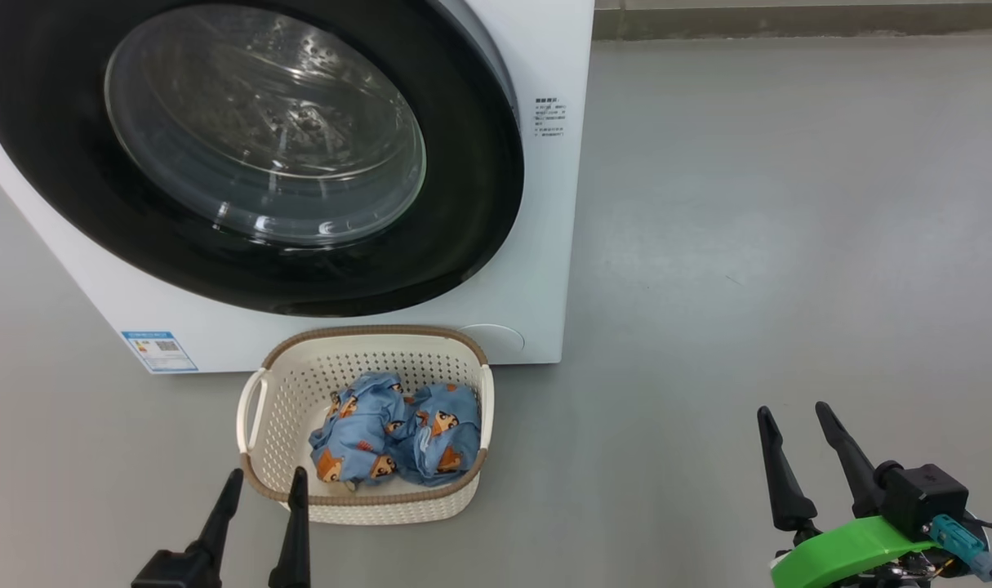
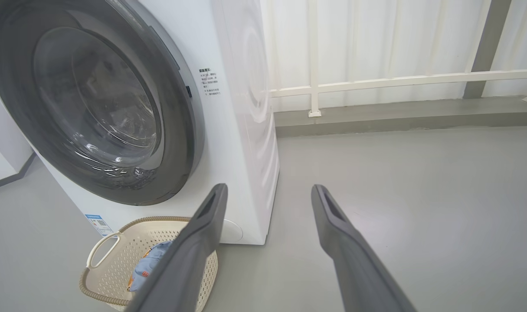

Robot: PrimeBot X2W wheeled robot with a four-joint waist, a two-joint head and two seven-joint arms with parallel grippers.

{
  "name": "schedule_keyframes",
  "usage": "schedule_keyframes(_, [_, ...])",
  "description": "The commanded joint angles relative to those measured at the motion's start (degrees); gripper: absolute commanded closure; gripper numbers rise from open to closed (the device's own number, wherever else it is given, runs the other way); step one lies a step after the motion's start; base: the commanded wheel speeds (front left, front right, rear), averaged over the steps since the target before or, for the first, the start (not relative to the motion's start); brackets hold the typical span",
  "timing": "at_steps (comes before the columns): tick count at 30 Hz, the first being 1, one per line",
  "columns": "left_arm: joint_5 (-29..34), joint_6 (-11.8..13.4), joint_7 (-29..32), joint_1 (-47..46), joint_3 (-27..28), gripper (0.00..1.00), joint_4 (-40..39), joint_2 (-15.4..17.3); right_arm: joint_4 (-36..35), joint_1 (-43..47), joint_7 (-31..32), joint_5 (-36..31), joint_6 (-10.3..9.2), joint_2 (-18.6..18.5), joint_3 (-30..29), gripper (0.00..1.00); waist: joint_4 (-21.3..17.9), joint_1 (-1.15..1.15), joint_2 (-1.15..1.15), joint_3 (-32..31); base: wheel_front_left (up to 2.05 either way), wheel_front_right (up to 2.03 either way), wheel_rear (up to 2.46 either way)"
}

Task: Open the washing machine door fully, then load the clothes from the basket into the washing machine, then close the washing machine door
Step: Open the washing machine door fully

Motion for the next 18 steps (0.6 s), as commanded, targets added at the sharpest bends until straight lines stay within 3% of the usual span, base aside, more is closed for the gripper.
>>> schedule_keyframes(1, [-0.79,0.02,-0.78,-1.93,1.35,0.00,-0.97,0.85,-1.60,-1.57,-0.71,0.36,0.33,-0.42,1.29,0.73,0.14,0.00,0.00,0.00,0.00,0.00,0.00])
schedule_keyframes(2, [-0.80,0.02,-0.78,-1.91,1.30,0.00,-0.99,0.81,-1.78,-1.82,-0.71,0.84,0.33,-0.36,1.20,0.92,0.19,0.00,0.00,0.04,0.00,0.00,0.00])
schedule_keyframes(3, [-0.80,0.02,-0.78,-1.88,1.27,0.00,-1.02,0.77,-1.98,-2.15,-0.71,1.50,0.33,-0.28,1.16,1.00,0.21,0.00,0.00,0.08,0.00,0.00,0.00])
schedule_keyframes(8, [-0.87,0.02,-0.78,-1.88,1.13,0.00,-1.18,0.56,-2.92,-5.19,-0.71,9.33,0.33,0.30,1.38,1.00,0.23,0.00,0.00,0.56,0.00,0.00,0.00])
schedule_keyframes(18, [-1.47,0.02,-0.78,-4.41,0.15,0.00,-1.47,0.16,-4.77,-17.66,-0.71,34.60,0.33,0.49,2.13,1.00,1.62,0.00,0.00,3.37,0.00,0.00,0.00])
